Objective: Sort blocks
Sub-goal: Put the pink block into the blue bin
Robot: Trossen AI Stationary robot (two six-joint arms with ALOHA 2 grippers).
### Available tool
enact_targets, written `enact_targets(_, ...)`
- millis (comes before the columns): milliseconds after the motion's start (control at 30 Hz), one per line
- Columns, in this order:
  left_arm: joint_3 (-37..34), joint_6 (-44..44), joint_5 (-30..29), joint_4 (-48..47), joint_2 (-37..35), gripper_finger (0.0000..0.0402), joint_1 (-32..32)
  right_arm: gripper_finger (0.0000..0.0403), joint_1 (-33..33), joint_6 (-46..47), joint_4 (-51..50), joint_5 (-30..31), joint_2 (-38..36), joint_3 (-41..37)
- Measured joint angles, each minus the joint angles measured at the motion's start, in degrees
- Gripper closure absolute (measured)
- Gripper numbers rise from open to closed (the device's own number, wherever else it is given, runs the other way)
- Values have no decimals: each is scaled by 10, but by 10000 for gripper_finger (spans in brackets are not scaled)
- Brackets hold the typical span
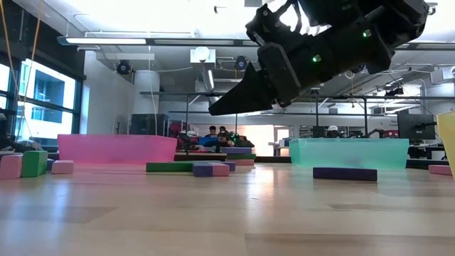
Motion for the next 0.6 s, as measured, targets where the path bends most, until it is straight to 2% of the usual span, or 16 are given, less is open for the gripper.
enact_targets(167, 0, -36, 0, -4, 10, 200, -1, 259, 0, -4, 0, 0, 0, 0)
enact_targets(300, 0, -39, 23, -8, 33, 167, 9, 259, 0, -4, -3, 0, 0, 0)
enact_targets(600, 8, -61, 67, -13, 85, 161, 35, 259, 0, -4, -4, 0, 0, 0)
